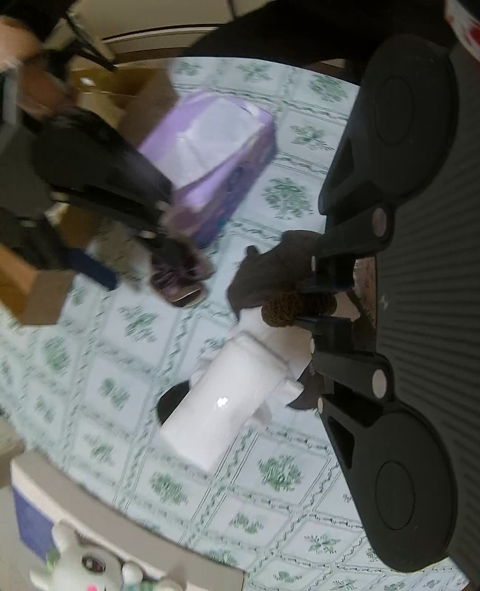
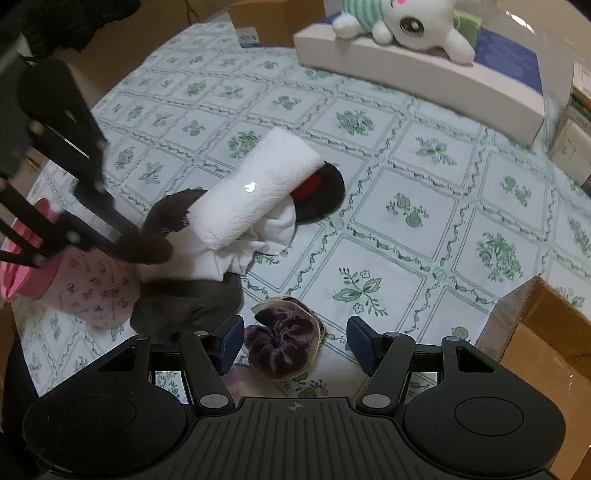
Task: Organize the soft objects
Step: 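Grasp the brown hair tie with the left gripper while the right grasps the purple scrunchie, then carry the hair tie and scrunchie into the cardboard tray and open both grippers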
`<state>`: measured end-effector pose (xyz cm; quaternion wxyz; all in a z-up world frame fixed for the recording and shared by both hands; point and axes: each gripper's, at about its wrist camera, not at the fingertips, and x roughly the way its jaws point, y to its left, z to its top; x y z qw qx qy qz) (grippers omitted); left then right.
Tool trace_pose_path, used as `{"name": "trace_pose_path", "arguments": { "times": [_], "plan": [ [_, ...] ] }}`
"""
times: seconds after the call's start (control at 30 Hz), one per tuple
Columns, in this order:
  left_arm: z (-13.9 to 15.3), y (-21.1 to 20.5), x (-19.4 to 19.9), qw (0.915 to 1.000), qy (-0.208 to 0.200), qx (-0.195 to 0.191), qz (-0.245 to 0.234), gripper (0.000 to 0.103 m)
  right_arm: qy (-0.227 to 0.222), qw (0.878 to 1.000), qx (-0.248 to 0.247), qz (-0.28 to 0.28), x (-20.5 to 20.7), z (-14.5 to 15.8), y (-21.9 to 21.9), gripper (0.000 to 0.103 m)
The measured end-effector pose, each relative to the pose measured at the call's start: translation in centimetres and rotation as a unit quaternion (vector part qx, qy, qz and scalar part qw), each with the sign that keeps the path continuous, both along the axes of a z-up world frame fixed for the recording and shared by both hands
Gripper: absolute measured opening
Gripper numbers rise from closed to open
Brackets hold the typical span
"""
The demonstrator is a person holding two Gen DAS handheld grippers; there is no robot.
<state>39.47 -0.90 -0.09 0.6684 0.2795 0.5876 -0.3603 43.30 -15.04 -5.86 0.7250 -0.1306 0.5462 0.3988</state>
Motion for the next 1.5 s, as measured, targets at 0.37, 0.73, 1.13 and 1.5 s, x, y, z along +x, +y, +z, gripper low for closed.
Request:
{"name": "trace_pose_path", "arguments": {
  "times": [0.37, 0.73, 1.13, 1.5],
  "plan": [
    [2.3, 1.8, 0.5, 0.9964, -0.03, -0.065, 0.046, 0.01, 0.031, 0.998, -0.052, 0.019, -0.2, -3.0, 2.1, 0.038],
    [3.5, 2.8, -0.7, 0.9851, -0.062, -0.116, 0.111, 0.01, -0.022, 0.999, -0.026, -0.014, -1.4, -0.3, 1.8, 0.01],
    [7.5, 2.7, -5.7, 0.9558, -0.142, -0.17, 0.194, 0.01, -0.101, 0.985, 0.061, -0.126, -6.5, 7.6, -1.8, 0.009],
    [9.9, 0.2, -13.2, 0.911, -0.23, -0.221, 0.261, 0.01, -0.157, 0.951, 0.127, -0.234, -14.7, 13.0, -6.9, 0.009]
  ]
}}
